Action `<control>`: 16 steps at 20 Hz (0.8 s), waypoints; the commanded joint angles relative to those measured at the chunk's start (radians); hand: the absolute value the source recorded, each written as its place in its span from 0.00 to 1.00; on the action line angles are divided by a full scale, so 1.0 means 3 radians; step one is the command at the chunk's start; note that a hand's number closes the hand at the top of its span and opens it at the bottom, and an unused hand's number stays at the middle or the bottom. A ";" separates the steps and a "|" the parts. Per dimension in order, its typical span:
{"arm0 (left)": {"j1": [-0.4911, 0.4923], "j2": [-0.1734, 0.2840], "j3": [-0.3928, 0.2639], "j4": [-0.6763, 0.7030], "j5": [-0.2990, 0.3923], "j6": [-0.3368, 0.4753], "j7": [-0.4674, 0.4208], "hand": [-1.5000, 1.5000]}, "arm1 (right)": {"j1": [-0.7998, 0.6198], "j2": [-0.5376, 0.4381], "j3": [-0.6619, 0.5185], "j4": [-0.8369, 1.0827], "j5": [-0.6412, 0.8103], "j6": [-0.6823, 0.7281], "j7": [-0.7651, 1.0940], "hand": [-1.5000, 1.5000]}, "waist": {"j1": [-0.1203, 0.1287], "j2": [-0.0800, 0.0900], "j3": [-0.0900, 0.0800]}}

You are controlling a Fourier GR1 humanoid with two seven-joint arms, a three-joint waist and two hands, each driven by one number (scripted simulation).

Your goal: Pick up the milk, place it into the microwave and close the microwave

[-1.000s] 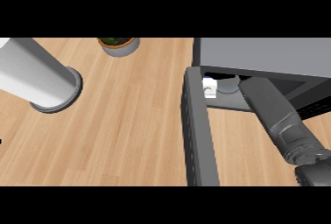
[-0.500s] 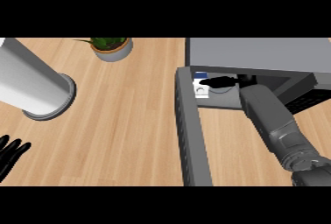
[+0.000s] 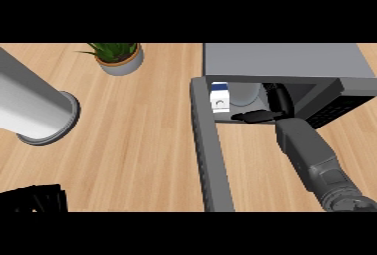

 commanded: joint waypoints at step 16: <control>-0.0526 -0.0020 -0.1127 0.0609 -0.1030 0.0569 -0.0242 1.00 | 0.1622 -0.0040 0.0252 -0.1390 -0.0174 0.0585 0.0010 0.00 | -0.0194 -0.0072 -0.0014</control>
